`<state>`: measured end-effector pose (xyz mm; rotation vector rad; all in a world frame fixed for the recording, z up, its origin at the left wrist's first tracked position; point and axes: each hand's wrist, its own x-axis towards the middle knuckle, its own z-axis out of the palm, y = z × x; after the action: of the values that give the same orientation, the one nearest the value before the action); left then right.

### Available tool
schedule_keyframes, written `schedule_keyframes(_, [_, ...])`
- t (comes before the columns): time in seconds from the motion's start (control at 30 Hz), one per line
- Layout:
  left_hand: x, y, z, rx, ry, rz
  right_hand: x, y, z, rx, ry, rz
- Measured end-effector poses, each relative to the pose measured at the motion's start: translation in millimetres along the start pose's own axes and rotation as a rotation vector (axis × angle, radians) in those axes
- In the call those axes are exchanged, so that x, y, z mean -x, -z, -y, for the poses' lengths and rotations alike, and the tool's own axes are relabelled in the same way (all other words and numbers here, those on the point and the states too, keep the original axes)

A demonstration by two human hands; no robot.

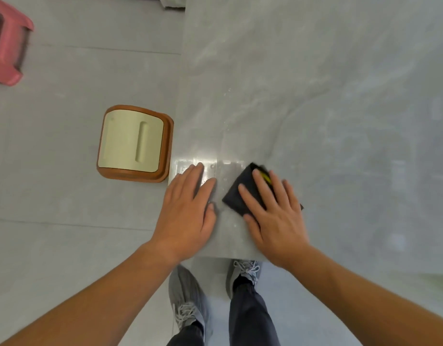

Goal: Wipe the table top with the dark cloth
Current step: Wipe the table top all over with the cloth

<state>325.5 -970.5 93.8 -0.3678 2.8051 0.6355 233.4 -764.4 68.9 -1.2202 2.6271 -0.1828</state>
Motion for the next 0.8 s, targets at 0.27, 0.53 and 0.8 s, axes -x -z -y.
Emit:
schedule_keyframes(0.27, [37,-11,8,-0.068,-0.019,0.036,-13,1,-15,-0.021,-0.275,-0.080])
schedule_keyframes(0.53, [48,-11,22,0.042,-0.066,0.040,49,-24,49,0.008,0.023,-0.041])
schedule_keyframes(0.8, [48,-11,29,0.105,-0.058,0.047,8,-15,51,-0.075,-0.423,-0.130])
